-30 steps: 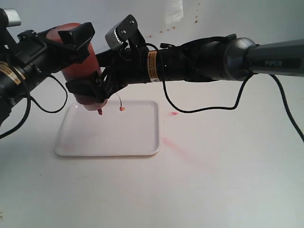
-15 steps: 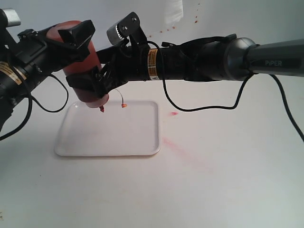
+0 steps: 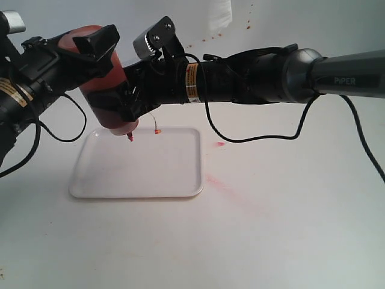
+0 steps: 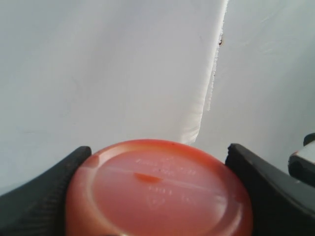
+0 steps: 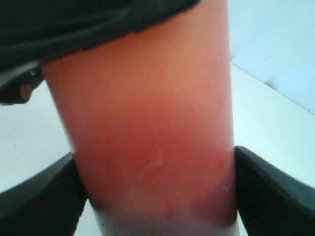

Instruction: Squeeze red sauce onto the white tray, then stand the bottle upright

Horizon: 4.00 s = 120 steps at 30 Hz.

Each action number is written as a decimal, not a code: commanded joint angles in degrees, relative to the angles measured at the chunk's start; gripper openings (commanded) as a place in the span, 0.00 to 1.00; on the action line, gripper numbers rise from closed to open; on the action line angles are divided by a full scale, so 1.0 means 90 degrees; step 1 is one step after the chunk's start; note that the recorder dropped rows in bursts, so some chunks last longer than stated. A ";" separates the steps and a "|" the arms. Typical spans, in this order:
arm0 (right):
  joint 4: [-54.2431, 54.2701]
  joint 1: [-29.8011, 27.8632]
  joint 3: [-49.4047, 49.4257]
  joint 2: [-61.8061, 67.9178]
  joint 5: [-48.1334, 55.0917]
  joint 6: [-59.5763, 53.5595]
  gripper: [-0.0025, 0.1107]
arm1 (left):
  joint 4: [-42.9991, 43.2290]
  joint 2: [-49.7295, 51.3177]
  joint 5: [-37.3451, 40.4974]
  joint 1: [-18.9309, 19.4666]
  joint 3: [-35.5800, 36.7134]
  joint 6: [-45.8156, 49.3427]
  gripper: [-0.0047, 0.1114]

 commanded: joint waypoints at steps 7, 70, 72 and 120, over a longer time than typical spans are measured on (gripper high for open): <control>0.0023 -0.0007 0.0021 -0.0003 0.0058 -0.0008 0.08 | -0.0066 -0.0040 -0.0433 -0.0009 -0.0104 -0.0037 0.38; 0.0046 0.0441 0.0021 -0.0003 0.1272 -0.0148 0.02 | -0.0066 -0.0040 -0.0431 -0.0009 -0.0104 -0.0016 0.38; 0.0046 0.0441 0.0021 -0.0003 0.1280 -0.0148 0.02 | -0.0066 -0.0040 -0.0431 -0.0009 -0.0104 -0.0016 0.38; 0.0496 0.0427 0.0021 -0.0060 0.1241 -0.0162 0.85 | -0.0066 -0.0040 -0.0431 -0.0009 -0.0104 -0.0016 0.38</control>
